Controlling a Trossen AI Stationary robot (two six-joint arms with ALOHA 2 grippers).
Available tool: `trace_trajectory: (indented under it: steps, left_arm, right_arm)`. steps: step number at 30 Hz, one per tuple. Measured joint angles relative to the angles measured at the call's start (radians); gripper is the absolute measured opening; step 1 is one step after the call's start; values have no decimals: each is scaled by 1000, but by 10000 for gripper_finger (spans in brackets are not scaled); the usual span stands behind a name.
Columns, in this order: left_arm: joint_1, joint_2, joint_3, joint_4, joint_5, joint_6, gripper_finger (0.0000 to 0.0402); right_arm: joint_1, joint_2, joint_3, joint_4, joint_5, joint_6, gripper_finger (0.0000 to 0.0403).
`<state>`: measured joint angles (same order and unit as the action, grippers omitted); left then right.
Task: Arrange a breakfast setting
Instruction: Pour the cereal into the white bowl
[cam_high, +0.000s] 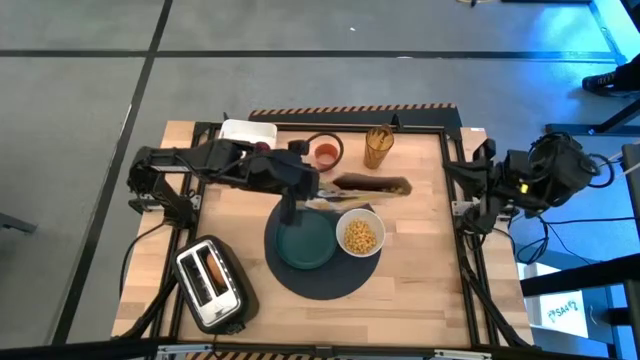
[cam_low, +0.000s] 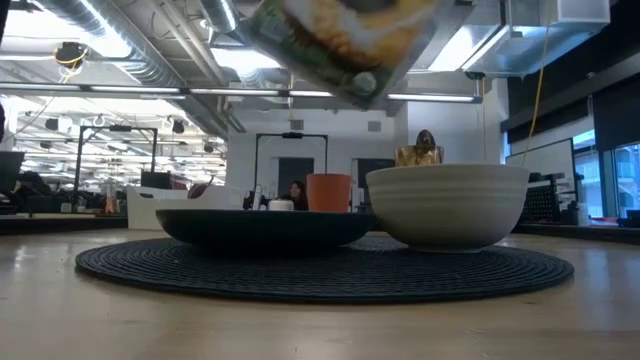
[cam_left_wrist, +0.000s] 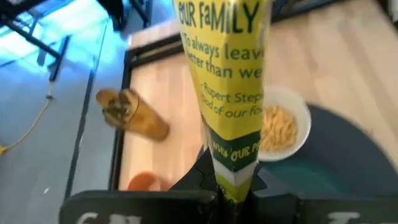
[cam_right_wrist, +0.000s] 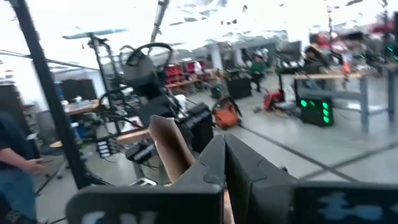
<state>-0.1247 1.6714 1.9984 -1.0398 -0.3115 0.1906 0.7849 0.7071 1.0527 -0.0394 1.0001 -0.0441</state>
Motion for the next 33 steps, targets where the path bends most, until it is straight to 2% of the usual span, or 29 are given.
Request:
trace_trajectory:
  steps: [4,8,9,13,16,19,22,25,29,33]
  left_arm:
    - [-3,0,-11,81,44,-5,1]
    - [-3,-9,-108,242,86,-44,0]
    - [-3,-11,-142,280,105,-57,0]
    - [-3,-35,-276,485,191,-115,0]
    - [-3,-64,-355,644,238,-139,0]
    - [4,-107,-423,754,251,-160,0]
    - [12,-169,-499,870,233,-162,0]
    - [16,-246,-596,1019,212,-162,0]
    - [23,-315,-762,1289,230,-183,0]
    - [26,-320,-900,1546,236,-268,0]
  right_arm:
    - [0,1,0,14,-19,-40,16]
    - [0,2,0,13,-15,-41,68]
    - [0,2,0,13,17,-40,84]
    - [0,1,0,8,266,-41,141]
    - [0,-24,0,16,331,-40,168]
    - [0,-55,1,62,318,-19,186]
    - [0,-81,20,69,232,4,202]
    - [0,-88,39,71,185,-45,221]
    - [0,-90,43,68,200,-113,250]
    - [0,-81,43,85,141,-62,271]
